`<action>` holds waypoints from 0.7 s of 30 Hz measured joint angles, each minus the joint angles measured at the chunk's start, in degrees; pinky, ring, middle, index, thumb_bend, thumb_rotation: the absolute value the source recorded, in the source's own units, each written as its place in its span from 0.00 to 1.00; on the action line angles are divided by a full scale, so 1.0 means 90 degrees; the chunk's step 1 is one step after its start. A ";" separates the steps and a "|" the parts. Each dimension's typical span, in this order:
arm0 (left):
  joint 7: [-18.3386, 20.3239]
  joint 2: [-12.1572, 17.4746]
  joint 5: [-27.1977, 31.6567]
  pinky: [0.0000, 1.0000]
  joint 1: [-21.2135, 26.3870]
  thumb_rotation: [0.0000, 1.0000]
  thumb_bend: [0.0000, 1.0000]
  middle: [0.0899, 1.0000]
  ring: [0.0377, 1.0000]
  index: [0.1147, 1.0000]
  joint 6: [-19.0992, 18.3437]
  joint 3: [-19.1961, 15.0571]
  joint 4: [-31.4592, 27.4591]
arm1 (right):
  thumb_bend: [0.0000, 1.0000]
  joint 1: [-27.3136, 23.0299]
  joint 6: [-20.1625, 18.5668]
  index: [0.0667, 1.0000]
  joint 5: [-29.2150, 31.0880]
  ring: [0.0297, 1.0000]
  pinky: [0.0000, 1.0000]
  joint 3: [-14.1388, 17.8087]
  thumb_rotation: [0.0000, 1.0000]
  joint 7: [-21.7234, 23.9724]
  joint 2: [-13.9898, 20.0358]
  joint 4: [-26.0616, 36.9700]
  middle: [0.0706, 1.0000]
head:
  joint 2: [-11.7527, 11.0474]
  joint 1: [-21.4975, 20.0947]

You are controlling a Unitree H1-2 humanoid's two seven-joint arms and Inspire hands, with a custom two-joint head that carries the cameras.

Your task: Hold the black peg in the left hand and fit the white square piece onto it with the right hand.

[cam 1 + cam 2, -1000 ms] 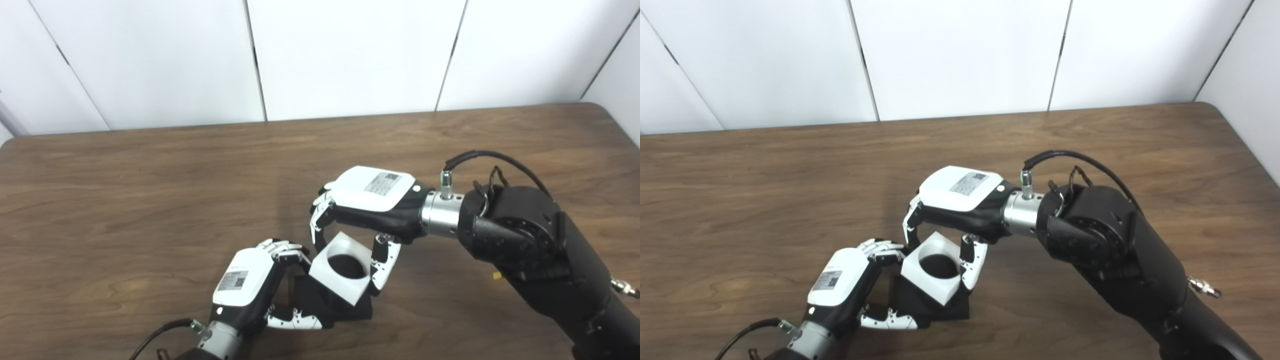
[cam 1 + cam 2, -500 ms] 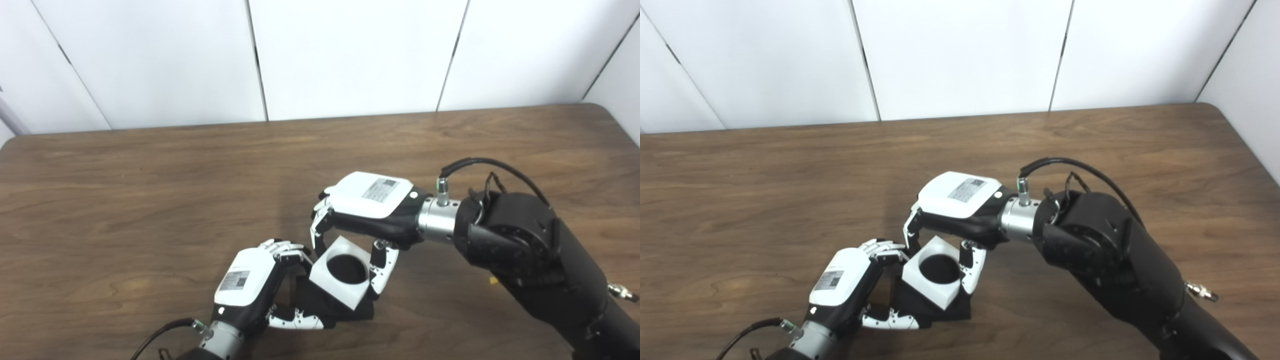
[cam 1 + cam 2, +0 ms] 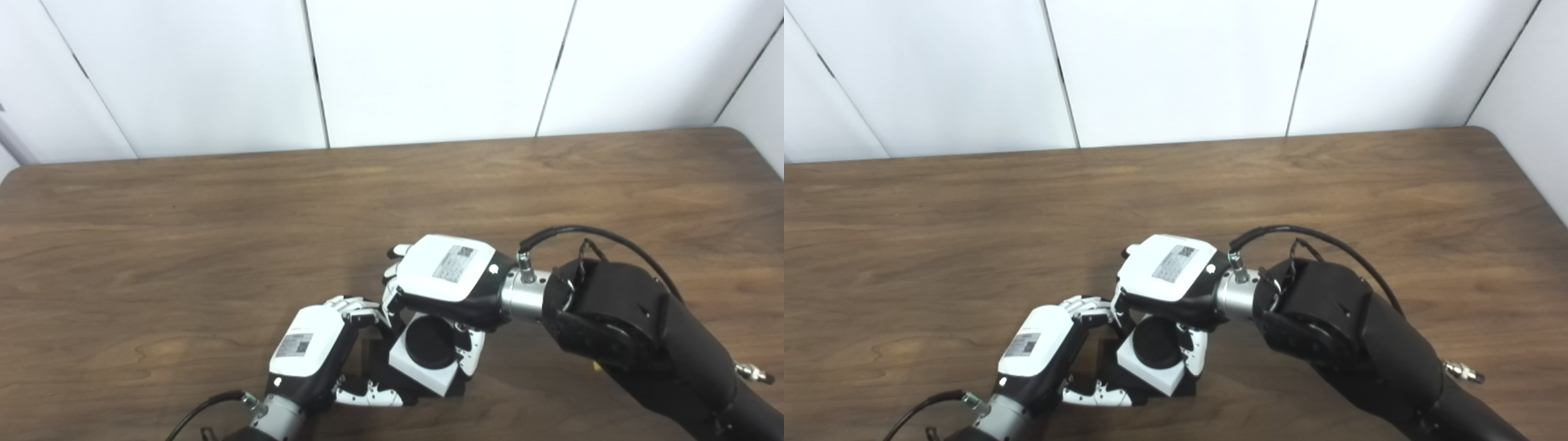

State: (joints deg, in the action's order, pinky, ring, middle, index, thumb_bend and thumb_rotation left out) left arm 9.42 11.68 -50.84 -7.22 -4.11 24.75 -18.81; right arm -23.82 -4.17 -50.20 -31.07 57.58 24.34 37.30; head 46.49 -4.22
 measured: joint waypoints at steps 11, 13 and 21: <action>0.0017 -0.0011 0.0000 0.89 -0.0001 0.06 0.51 0.75 0.82 0.42 0.0010 -0.0004 0.0003 | 0.86 0.0099 0.0015 0.74 -0.0226 0.90 1.00 0.0200 0.76 0.0455 -0.0039 -0.0063 0.81 | 0.0010 0.0010; 0.0018 -0.0012 0.0000 0.89 0.0000 0.06 0.51 0.75 0.82 0.42 0.0010 -0.0005 0.0003 | 0.90 0.0096 0.0000 0.78 -0.0261 0.91 1.00 0.0272 0.81 0.0576 -0.0108 -0.0063 0.84 | 0.0010 0.0010; 0.0022 -0.0015 -0.0001 0.89 0.0001 0.07 0.51 0.74 0.82 0.42 0.0009 -0.0008 0.0003 | 0.84 0.0090 -0.0016 0.83 -0.0368 0.93 1.00 0.0567 0.94 0.0840 -0.0295 -0.0062 0.87 | 0.0020 0.0029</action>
State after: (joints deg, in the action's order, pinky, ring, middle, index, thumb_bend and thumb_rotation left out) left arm 9.61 11.55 -50.85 -7.21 -4.03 24.68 -18.78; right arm -23.01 -4.31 -53.51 -25.96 65.14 21.68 36.74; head 46.67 -3.96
